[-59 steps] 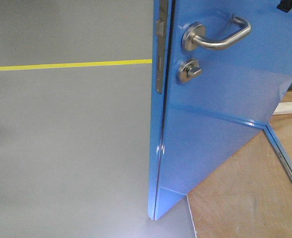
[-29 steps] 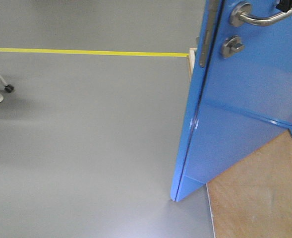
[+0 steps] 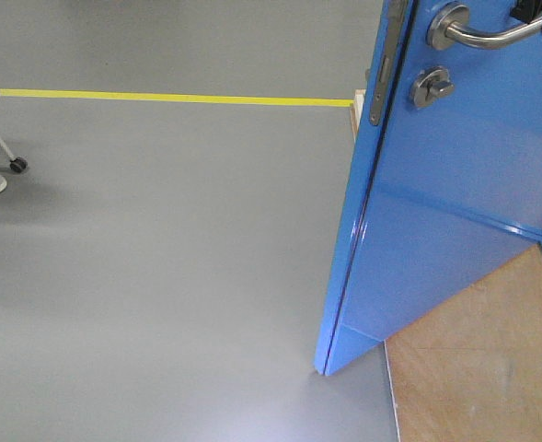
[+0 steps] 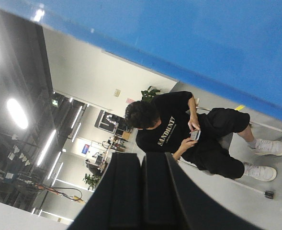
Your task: Move to blue door and open it
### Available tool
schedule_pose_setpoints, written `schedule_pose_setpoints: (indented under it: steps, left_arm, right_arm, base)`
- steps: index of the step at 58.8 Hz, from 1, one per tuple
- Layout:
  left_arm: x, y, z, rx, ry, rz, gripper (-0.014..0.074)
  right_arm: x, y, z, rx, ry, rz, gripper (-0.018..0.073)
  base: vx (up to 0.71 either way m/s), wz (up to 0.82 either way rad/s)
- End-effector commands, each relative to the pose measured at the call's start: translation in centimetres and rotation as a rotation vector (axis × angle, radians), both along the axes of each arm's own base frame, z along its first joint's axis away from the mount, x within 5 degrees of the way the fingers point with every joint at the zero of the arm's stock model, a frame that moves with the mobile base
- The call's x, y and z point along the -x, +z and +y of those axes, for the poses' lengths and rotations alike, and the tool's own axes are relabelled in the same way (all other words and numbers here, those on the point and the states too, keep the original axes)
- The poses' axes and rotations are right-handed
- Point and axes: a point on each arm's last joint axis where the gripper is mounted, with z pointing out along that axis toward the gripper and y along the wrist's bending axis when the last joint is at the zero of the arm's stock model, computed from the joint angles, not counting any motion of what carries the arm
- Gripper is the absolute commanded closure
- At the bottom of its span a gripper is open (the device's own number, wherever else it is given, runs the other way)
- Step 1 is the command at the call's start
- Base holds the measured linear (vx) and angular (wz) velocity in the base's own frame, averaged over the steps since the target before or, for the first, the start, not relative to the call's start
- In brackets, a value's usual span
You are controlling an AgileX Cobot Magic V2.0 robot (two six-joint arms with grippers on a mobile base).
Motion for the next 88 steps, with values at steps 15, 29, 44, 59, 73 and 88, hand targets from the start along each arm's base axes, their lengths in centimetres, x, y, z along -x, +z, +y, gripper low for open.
schedule_pose_setpoints:
  steps: [15,29,44,59,73,88]
  left_arm:
    - [0.05,1.66,-0.09,0.01,-0.011,-0.122,0.0524]
    - [0.05,1.66,-0.09,0.01,-0.011,-0.122,0.0524]
    - [0.05,1.66,-0.09,0.01,-0.011,-0.122,0.0524]
    - [0.05,1.66,-0.09,0.01,-0.011,-0.122,0.0524]
    - [0.05,1.66,-0.09,0.01,-0.011,-0.122,0.0524]
    - [0.05,1.66,-0.09,0.01,-0.011,-0.122,0.0524]
  right_arm:
    - [1.19,2.68,-0.06,-0.074,0.003,-0.084,0.0547]
    - [1.19,2.68,-0.06,-0.074,0.003,-0.084,0.0547]
    - [1.19,2.68,-0.07,-0.074,0.002,-0.083,0.0547]
    - [1.16,2.68,-0.1,-0.074,-0.002,-0.083,0.0547]
    - [1.17,2.68,-0.09,-0.074,-0.001,-0.083,0.0547]
    - [1.16,2.68,-0.1,-0.074,-0.002,-0.083,0.0547]
  base:
    - [0.14,-0.03]
    - [0.17,0.08]
    - [0.2,-0.06]
    - [0.21,0.02]
    - [0.18,0.07]
    - [0.13,0.01]
